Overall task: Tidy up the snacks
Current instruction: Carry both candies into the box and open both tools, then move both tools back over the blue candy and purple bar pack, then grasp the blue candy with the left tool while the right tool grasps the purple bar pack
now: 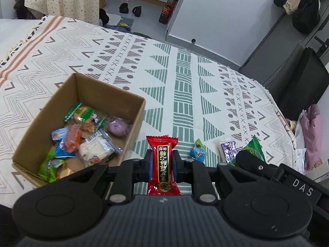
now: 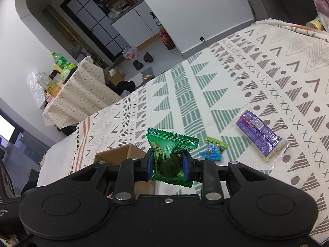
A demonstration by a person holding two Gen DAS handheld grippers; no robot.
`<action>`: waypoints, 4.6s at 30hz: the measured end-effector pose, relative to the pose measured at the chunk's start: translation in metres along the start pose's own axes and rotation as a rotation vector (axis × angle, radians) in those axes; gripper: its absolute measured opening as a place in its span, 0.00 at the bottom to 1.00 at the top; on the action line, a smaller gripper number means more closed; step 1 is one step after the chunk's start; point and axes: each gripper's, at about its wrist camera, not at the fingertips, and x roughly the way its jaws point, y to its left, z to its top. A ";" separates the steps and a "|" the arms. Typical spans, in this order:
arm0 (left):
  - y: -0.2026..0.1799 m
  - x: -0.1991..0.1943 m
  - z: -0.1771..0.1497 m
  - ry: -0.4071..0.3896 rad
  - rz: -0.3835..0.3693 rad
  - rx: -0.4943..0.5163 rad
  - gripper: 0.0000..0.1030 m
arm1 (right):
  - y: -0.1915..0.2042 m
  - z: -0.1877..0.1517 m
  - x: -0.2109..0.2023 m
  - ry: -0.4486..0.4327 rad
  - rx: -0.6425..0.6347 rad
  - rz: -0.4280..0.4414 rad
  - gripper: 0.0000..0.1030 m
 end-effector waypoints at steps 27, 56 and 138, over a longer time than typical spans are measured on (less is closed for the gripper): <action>0.105 -0.034 0.021 -0.029 0.066 -0.118 0.18 | 0.089 -0.030 0.030 0.074 -0.110 0.092 0.27; 0.129 -0.025 0.026 -0.003 0.119 -0.178 0.77 | 0.095 -0.032 0.045 0.102 -0.083 0.082 0.59; -0.103 0.192 -0.024 0.180 0.055 0.301 0.45 | -0.151 0.002 0.089 0.098 -0.071 -0.096 0.47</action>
